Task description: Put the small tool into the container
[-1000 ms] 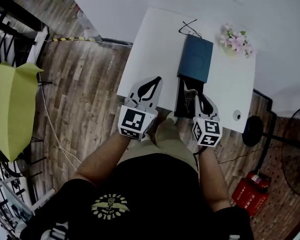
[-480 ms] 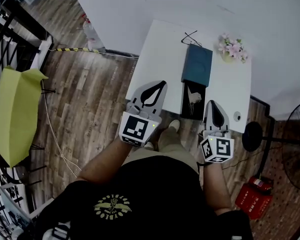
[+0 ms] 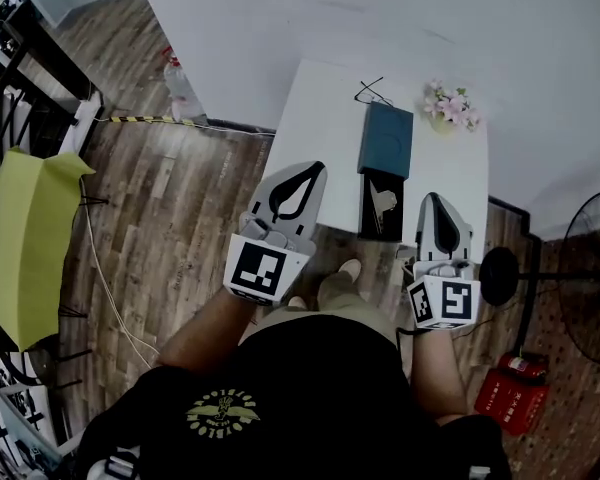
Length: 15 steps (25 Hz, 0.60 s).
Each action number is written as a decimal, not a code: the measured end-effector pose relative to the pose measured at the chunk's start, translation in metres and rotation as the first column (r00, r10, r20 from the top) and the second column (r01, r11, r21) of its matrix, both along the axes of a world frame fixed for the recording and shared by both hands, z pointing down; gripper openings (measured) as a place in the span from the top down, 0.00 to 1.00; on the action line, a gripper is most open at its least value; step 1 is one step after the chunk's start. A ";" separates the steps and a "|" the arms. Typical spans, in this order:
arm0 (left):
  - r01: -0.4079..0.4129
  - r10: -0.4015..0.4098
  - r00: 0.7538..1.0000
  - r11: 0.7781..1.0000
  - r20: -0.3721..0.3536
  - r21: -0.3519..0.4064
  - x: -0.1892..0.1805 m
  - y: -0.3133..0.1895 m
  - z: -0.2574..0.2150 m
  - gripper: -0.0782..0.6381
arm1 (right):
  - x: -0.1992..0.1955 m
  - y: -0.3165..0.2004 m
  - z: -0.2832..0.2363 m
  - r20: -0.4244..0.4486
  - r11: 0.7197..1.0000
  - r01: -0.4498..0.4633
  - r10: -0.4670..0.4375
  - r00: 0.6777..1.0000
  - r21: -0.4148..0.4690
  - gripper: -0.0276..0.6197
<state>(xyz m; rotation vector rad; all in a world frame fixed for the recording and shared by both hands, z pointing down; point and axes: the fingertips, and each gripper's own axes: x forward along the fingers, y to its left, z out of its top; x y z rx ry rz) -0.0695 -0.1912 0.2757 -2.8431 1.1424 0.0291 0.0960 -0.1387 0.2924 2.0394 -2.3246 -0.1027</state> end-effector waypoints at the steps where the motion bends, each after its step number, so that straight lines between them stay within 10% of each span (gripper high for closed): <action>1: -0.008 0.009 1.000 1.000 -0.011 0.020 0.000 0.004 -0.008 0.88 | -0.002 0.002 -0.009 -0.006 1.000 0.005 -0.005 1.000 0.013 0.95; 15: -0.040 0.041 0.999 0.998 -0.019 0.049 0.010 0.019 -0.044 0.88 | -0.016 0.014 -0.048 -0.050 0.998 0.031 -0.029 0.998 0.049 0.95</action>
